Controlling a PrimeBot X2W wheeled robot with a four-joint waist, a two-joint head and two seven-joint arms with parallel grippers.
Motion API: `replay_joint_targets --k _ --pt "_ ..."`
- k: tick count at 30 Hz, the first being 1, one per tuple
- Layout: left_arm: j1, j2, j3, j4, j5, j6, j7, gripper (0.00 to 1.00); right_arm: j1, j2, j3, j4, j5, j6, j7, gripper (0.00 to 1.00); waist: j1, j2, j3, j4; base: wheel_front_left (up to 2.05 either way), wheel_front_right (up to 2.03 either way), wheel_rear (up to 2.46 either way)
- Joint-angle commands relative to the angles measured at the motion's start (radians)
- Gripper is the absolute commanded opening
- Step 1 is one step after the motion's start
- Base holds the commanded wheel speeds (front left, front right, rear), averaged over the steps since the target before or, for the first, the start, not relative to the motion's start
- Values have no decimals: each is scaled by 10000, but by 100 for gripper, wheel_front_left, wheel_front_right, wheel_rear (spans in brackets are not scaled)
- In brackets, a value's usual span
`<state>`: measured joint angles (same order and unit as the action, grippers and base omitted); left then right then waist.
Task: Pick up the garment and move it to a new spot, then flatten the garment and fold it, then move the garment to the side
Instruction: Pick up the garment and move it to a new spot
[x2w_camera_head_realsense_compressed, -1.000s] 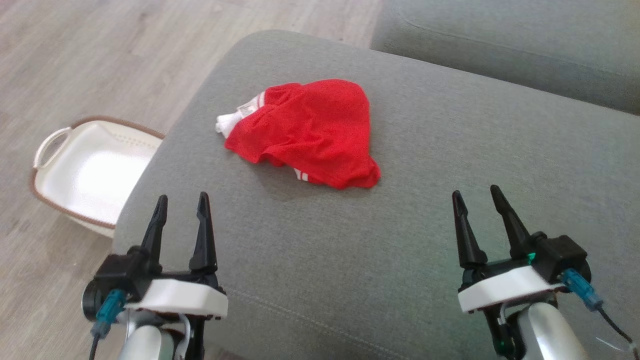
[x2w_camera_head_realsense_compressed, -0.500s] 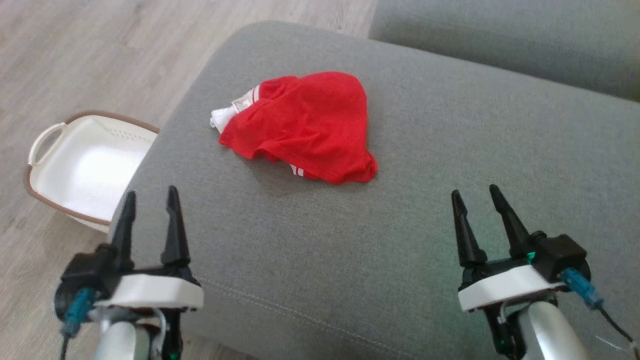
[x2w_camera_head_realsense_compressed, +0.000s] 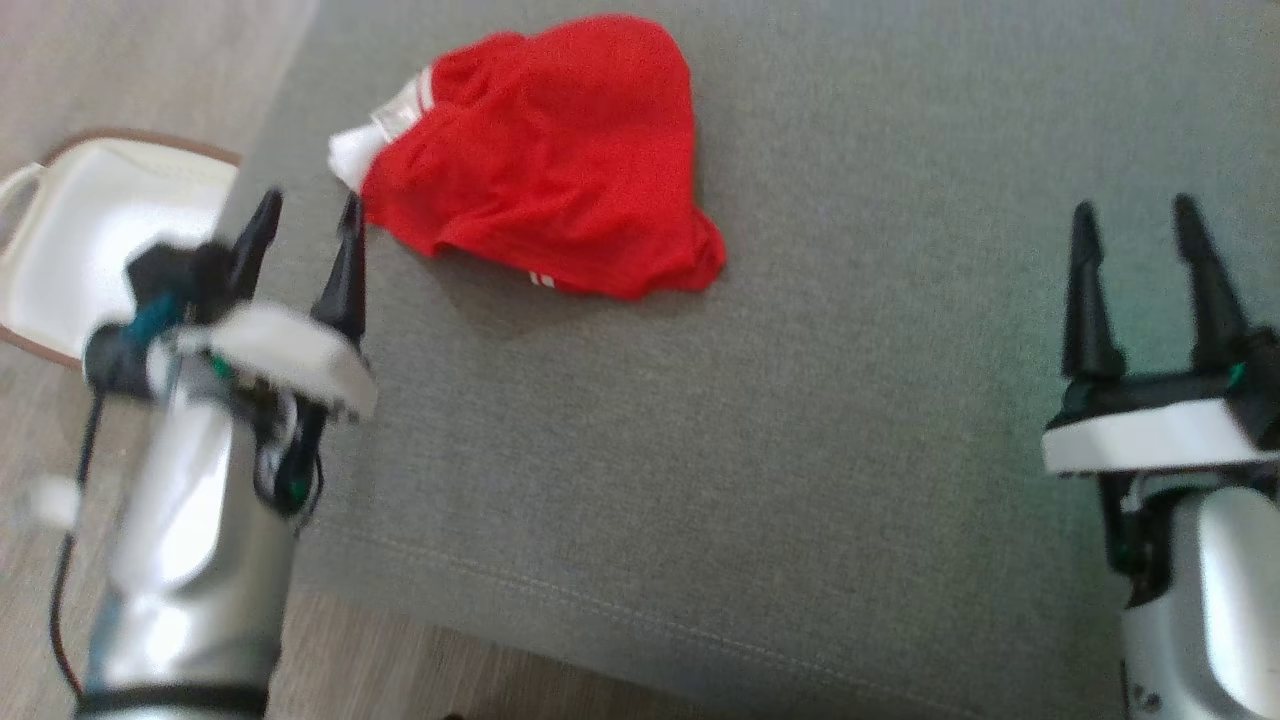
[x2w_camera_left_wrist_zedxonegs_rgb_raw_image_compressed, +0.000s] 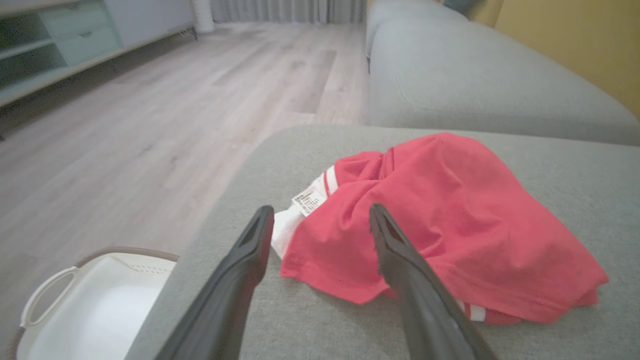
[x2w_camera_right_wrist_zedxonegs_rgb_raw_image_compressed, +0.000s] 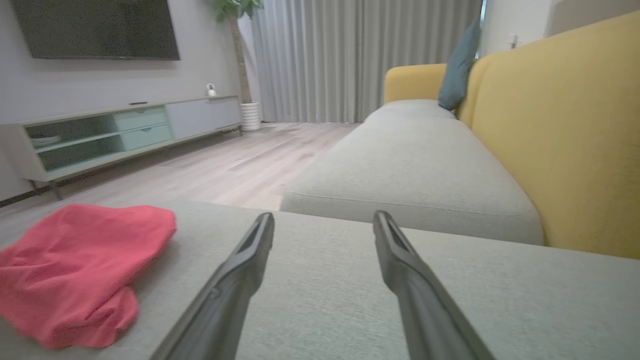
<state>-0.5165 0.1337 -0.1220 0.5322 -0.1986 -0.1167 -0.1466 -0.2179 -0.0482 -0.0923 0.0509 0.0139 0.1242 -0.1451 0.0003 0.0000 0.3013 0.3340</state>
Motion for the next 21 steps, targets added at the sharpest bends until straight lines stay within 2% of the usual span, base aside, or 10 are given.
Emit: replay_joint_targets --k 1,6,11,18,19,20,21 --pt "-744 492 128 60 -110 -68 171 100 -301 -20 130 -565 -132 65 105 100 -3 0 682 -219 0 0 0" --pt "-2329 954 -985 1663 -659 -133 1183 100 -480 -20 -12 -1279 -335 65 463 100 -3 0 1280 -430 0 0 0" --pt "-3326 1294 -2097 2872 -1387 -137 1705 100 -485 -20 102 -1707 -422 65 667 100 -3 0 1668 -614 0 0 0" --pt "-3993 1557 -3028 4051 -2075 -138 1724 100 -507 -20 75 -1978 -500 65 802 100 -3 0 1901 -753 0 0 0" --pt "-4051 1542 -3155 4205 -2198 -138 1719 73 -507 -20 60 -2003 -513 65 815 100 -3 0 1908 -762 0 0 0" --pt "-4114 1551 -3253 4338 -2307 -138 1669 4 -509 -20 46 -2021 -524 65 827 100 -3 0 1905 -772 0 0 0" --pt "-4172 1580 -3313 4434 -2416 -138 1521 0 -516 -20 26 -2032 -523 65 827 100 -3 0 1886 -785 0 0 0"
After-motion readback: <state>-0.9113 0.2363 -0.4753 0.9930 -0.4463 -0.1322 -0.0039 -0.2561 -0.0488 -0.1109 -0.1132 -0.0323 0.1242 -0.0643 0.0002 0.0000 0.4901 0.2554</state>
